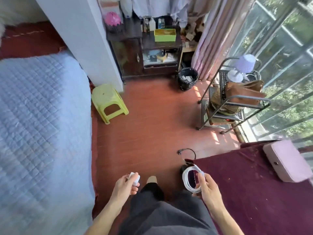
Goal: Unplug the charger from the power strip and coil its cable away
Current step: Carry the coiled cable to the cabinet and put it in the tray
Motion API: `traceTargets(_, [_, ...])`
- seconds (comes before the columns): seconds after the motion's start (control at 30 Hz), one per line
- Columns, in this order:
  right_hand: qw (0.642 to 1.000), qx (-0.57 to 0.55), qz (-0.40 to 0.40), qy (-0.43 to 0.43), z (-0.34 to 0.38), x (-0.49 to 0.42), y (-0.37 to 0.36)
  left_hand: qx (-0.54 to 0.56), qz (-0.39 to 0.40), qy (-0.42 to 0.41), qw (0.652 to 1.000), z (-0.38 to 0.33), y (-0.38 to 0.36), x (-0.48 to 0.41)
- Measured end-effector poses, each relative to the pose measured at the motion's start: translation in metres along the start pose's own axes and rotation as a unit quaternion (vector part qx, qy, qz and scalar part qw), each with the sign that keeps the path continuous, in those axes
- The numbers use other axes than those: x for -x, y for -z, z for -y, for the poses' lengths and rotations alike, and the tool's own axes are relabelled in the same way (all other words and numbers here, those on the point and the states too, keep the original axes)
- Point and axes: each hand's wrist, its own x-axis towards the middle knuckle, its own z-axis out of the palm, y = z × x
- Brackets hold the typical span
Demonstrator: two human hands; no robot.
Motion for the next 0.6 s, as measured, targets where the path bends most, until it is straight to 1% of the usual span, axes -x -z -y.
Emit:
traceTargets(0.13, [1.000,-0.015,-0.018,0.003,0.032,-0.025,-0.012,-0.016,0.024,-0.019,0.999,-0.051,0.005,-0.043])
traceTargets(0.27, [0.999,-0.032,-0.036,-0.007,0.063,-0.060,-0.019,-0.011,0.028,-0.024,0.999,-0.098,-0.007,-0.082])
traceTargets(0.37, [0.998,-0.043,-0.039,-0.031,0.083,-0.105,-0.020,-0.034,0.028,-0.025,0.999,-0.132,-0.022,-0.108])
traceTargets(0.5, [0.997,-0.053,-0.039,-0.037,0.125,-0.173,-0.018,-0.052,0.032,-0.032,0.998,-0.187,-0.040,-0.137])
traceTargets(0.6, [0.997,-0.066,-0.019,-0.039,0.167,-0.219,-0.019,-0.063,0.032,-0.046,0.996,-0.238,-0.048,-0.153])
